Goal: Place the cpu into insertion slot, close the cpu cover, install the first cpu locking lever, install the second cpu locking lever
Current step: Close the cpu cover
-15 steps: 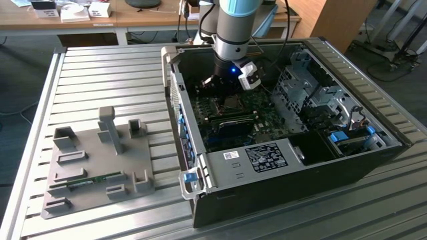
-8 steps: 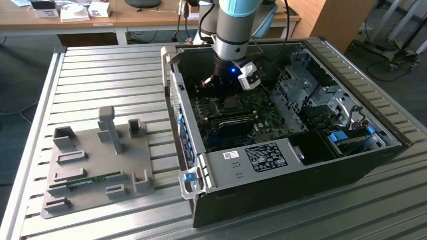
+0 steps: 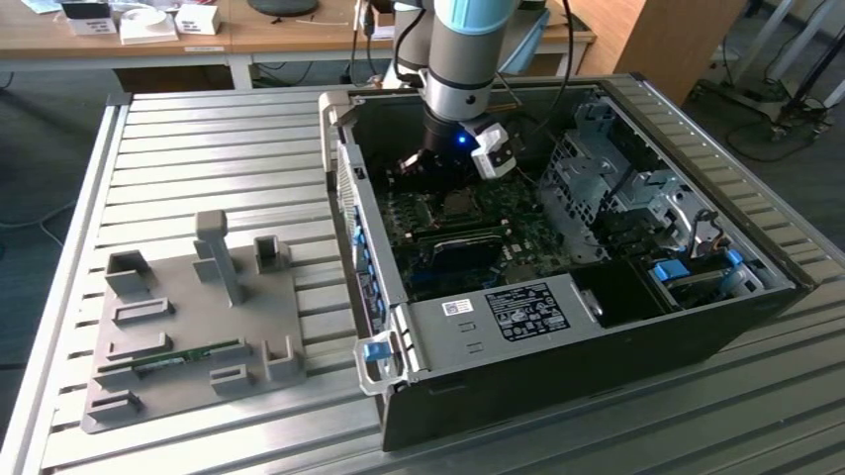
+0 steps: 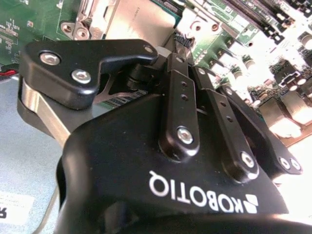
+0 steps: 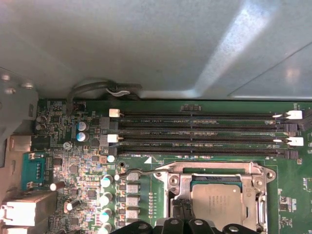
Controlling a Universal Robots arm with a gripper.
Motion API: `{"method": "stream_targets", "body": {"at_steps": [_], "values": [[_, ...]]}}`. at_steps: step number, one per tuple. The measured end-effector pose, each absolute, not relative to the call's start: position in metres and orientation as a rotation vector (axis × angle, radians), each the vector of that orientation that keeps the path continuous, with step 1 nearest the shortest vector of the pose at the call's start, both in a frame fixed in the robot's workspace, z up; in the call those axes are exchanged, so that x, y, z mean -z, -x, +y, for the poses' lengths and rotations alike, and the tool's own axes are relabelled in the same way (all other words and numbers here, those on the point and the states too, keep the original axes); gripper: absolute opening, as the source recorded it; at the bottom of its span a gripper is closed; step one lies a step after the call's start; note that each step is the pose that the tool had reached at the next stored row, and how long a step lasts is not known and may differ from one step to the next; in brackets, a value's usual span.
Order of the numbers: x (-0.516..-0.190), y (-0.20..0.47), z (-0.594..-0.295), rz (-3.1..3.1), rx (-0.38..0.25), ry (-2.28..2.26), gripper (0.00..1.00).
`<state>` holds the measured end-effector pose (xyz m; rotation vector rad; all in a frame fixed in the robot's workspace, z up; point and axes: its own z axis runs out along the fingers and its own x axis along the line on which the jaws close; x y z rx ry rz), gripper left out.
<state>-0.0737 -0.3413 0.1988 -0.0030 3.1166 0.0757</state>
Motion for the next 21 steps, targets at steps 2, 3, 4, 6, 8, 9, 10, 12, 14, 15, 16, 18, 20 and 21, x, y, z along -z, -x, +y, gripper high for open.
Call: {"method": "stream_targets", "body": {"at_steps": [2, 3, 4, 6, 8, 9, 10, 12, 14, 15, 16, 18, 20, 21], "values": [[-0.1986, 0.0737, -0.3413, 3.117, -0.076, 0.003, 0.11], [-0.1985, 0.0736, -0.3412, 3.116, -0.076, 0.003, 0.11], [-0.1984, 0.0736, -0.3412, 3.116, -0.076, 0.003, 0.11], [-0.1981, 0.0736, -0.3412, 3.116, -0.076, 0.003, 0.11], [-0.1979, 0.0736, -0.3412, 3.116, -0.076, 0.003, 0.11], [-0.1979, 0.0736, -0.3412, 3.116, -0.076, 0.003, 0.11], [-0.1979, 0.0736, -0.3412, 3.116, -0.076, 0.003, 0.11], [-0.1978, 0.0736, -0.3412, 3.116, -0.076, 0.003, 0.11], [-0.1978, 0.0736, -0.3412, 3.116, -0.076, 0.003, 0.11], [-0.1978, 0.0736, -0.3412, 3.116, -0.076, 0.003, 0.11], [-0.1978, 0.0736, -0.3412, 3.116, -0.076, 0.003, 0.11], [-0.1977, 0.0736, -0.3412, 3.116, -0.076, 0.003, 0.11], [-0.1977, 0.0736, -0.3412, 3.116, -0.076, 0.003, 0.11], [-0.1977, 0.0736, -0.3412, 3.116, -0.076, 0.003, 0.11]]}}
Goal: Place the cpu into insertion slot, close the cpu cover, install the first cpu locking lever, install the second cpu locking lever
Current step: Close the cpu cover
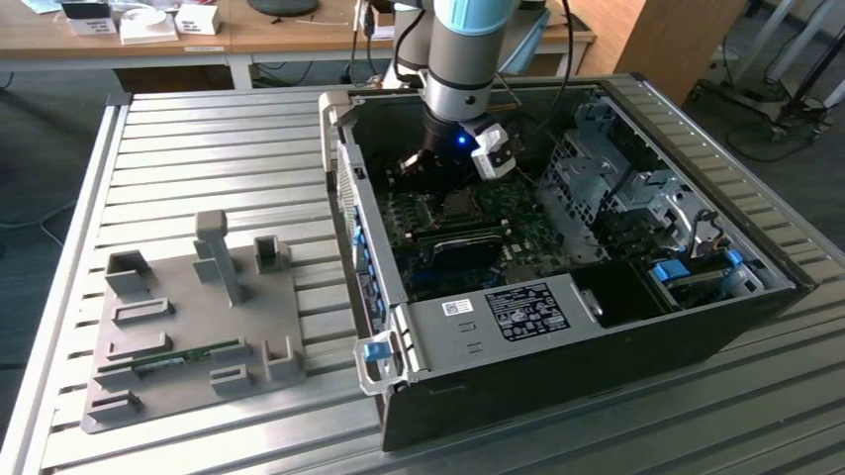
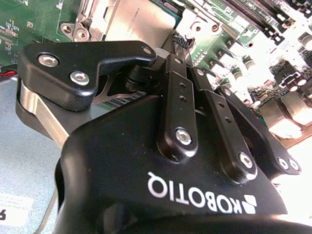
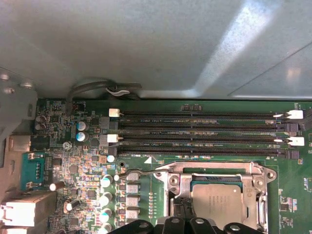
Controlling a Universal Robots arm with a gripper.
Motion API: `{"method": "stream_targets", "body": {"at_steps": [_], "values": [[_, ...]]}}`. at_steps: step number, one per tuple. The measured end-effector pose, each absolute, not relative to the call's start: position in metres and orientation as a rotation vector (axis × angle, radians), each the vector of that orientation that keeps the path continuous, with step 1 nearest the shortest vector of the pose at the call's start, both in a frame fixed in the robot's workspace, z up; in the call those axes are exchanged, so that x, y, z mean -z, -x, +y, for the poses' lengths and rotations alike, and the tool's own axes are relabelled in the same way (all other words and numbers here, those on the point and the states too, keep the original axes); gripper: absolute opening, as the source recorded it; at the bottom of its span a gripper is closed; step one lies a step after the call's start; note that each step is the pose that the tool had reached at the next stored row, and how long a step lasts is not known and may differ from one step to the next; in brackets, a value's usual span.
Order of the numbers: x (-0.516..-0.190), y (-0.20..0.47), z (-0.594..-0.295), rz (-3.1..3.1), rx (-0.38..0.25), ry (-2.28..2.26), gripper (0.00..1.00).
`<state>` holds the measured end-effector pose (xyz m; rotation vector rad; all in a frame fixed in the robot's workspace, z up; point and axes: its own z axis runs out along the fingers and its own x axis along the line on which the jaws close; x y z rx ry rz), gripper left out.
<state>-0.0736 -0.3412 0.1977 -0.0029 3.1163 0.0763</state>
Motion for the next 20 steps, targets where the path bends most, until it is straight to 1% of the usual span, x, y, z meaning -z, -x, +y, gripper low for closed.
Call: {"method": "stream_targets", "body": {"at_steps": [20], "values": [[-0.1973, 0.0736, -0.3412, 3.116, -0.076, 0.003, 0.11]]}}
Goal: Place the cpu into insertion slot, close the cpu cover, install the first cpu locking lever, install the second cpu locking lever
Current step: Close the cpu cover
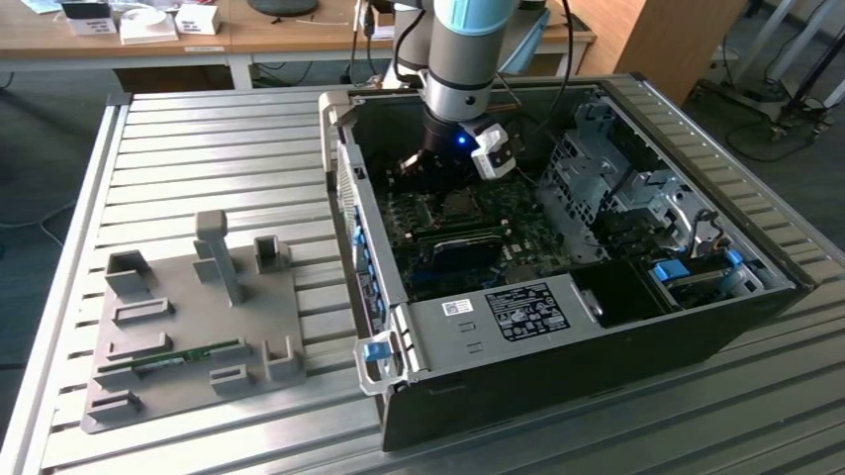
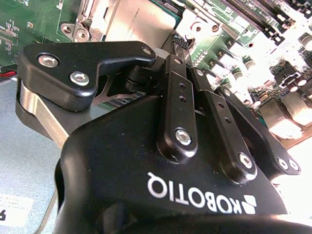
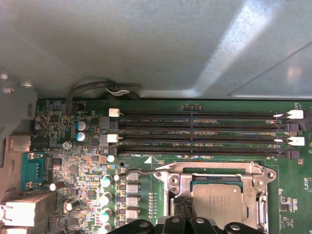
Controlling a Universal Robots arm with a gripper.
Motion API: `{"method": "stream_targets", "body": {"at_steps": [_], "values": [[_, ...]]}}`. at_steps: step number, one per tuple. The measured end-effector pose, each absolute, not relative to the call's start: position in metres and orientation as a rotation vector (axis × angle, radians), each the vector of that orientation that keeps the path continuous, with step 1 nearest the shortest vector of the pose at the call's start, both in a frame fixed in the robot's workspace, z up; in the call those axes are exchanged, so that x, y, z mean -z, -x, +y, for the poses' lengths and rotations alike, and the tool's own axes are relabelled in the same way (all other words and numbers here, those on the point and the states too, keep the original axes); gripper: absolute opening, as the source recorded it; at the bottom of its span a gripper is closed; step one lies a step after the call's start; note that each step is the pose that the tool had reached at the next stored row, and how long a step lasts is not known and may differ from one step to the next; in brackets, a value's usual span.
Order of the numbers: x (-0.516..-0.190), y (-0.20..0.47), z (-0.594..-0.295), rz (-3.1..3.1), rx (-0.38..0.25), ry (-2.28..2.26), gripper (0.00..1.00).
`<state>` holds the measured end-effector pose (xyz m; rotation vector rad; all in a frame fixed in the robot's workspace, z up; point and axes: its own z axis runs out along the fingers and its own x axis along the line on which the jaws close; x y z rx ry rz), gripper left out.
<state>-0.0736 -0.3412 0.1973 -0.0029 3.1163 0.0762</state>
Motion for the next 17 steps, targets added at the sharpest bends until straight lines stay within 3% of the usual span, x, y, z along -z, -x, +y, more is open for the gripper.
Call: {"method": "stream_targets", "body": {"at_steps": [17], "values": [[-0.1969, 0.0736, -0.3412, 3.116, -0.076, 0.003, 0.11]]}}
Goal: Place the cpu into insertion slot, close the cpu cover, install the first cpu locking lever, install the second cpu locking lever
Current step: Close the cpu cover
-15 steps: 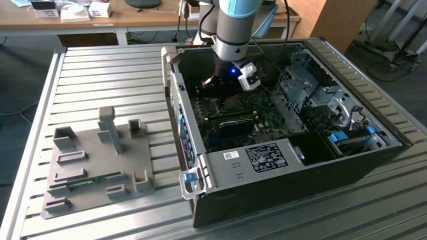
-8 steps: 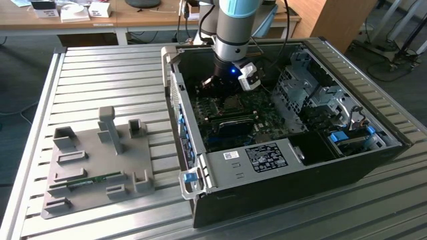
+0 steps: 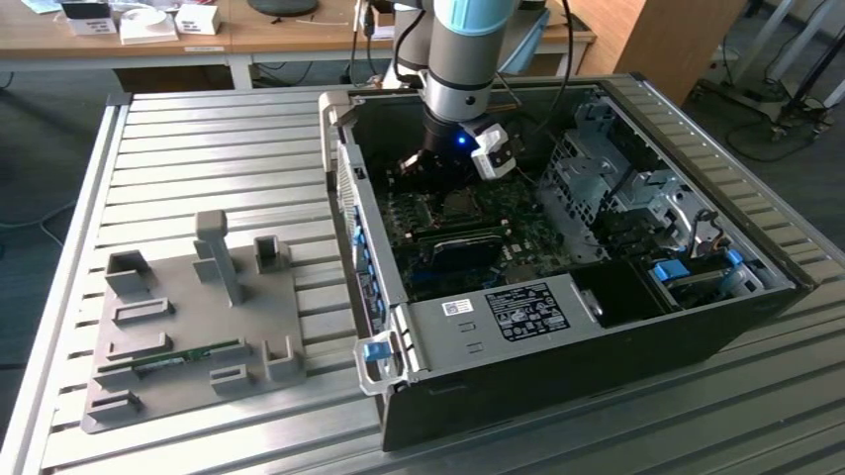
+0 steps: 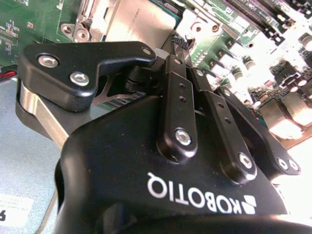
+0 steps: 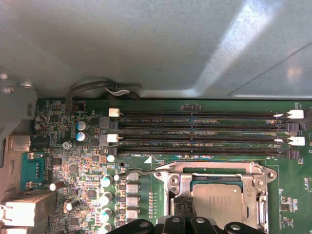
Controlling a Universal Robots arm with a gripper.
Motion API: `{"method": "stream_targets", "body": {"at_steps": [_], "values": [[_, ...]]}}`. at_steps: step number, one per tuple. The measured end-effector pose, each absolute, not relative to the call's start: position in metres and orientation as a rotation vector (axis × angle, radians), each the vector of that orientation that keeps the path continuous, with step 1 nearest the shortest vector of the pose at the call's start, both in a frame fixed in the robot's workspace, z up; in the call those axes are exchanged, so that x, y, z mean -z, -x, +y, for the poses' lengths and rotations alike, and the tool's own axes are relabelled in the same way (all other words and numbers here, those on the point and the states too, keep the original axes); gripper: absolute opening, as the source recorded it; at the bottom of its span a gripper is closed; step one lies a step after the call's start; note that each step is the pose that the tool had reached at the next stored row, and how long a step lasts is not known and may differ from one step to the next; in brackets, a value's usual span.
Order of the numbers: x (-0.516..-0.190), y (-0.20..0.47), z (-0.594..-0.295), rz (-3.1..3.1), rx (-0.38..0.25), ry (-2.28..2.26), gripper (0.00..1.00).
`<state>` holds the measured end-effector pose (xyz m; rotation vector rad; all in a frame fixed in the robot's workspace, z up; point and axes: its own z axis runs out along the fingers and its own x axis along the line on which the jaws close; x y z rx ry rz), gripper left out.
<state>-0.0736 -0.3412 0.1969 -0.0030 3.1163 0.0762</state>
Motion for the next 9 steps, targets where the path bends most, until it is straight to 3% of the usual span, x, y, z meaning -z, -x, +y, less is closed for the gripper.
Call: {"method": "stream_targets", "body": {"at_steps": [9], "values": [[-0.1968, 0.0736, -0.3412, 3.116, -0.076, 0.003, 0.11]]}}
